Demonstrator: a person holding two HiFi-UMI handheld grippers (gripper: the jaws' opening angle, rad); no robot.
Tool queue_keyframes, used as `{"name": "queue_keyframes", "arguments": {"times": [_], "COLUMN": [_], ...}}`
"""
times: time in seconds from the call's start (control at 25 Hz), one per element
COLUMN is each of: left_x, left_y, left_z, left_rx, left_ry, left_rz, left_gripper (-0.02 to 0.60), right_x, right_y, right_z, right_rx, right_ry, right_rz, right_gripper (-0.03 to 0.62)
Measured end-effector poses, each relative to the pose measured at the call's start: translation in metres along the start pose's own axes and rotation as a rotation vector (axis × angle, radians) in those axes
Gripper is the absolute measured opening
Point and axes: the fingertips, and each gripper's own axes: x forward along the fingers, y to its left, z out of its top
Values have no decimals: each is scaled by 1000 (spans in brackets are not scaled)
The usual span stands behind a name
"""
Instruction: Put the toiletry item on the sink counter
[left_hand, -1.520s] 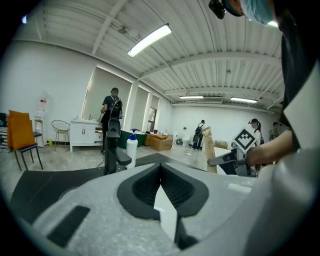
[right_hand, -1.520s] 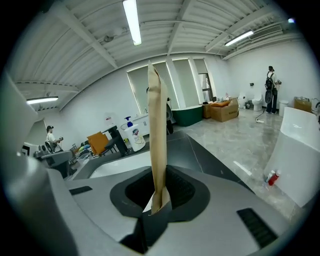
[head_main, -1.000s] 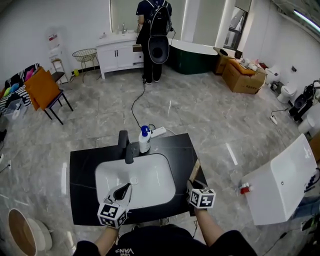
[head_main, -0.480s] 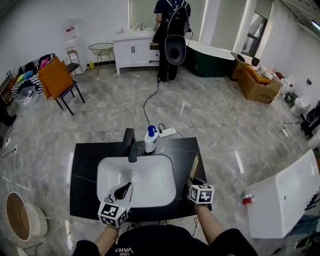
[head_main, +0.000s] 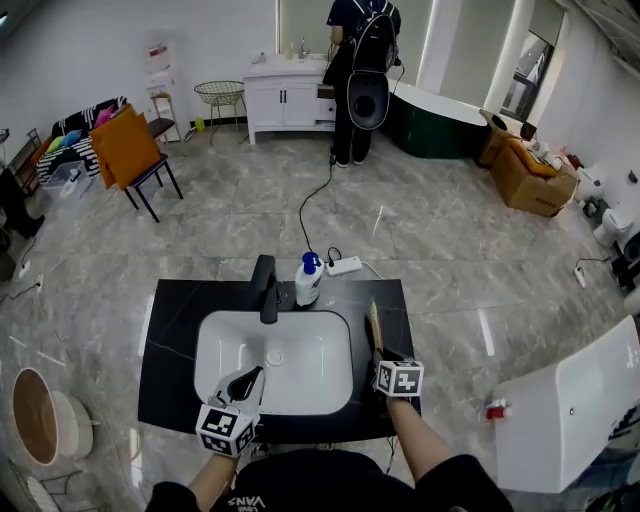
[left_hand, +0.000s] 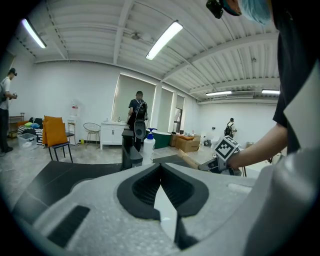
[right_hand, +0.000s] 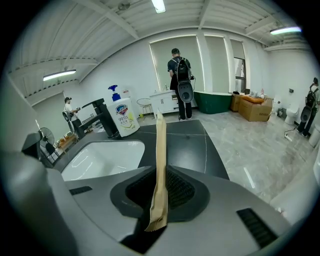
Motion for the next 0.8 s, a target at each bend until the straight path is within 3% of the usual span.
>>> {"name": "queue_keyframes", "arguments": {"times": [0.8], "left_x": [-3], "left_y": [-1], "left_z": [-2], "left_rx": [1], "left_ry": [7], "left_rz": [40], "left_gripper": [9], "right_x": [20], "right_y": [-15], "right_z": [6], "right_rx": [97], "right_ry": [-8], "right_rz": [-30], "right_gripper": [57]}}
